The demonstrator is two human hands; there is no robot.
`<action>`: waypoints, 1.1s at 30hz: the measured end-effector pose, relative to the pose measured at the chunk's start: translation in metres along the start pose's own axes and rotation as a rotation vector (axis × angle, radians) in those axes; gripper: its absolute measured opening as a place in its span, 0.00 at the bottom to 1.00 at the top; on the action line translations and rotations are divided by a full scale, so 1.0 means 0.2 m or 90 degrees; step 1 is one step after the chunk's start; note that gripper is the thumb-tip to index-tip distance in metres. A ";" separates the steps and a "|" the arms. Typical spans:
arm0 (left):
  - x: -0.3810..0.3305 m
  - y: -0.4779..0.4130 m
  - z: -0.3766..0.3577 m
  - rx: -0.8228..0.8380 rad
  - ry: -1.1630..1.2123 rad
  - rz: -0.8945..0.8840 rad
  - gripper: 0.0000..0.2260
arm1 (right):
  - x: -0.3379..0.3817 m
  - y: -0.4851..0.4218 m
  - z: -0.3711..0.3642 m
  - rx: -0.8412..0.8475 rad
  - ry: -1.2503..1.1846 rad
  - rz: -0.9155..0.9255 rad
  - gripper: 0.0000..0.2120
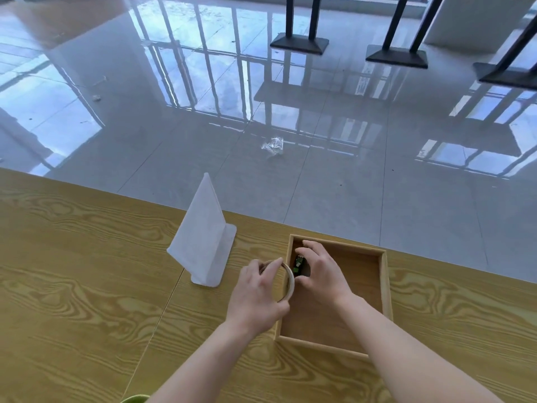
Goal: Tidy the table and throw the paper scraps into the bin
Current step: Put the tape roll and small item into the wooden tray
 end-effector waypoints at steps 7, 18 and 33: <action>-0.16 -0.03 -0.07 0.026 -0.027 -0.055 0.36 | -0.20 0.24 0.08 -0.143 -0.202 -0.139 0.14; -0.40 -0.14 -0.35 0.061 -0.109 -0.144 0.31 | -0.36 0.29 0.12 -0.120 -0.362 -0.298 0.07; -0.09 -0.05 -0.24 -0.064 0.017 0.018 0.28 | -0.32 0.13 0.18 -0.268 -0.074 -0.361 0.10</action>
Point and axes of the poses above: each hand's wrist, its own y-axis away from the middle knuckle, its own z-axis out of the back of the hand, x = y × z, the point moved 4 cm from there along -y, towards the middle knuckle, and after that the axes turned 2 degrees about y, right-handed, at the moved point
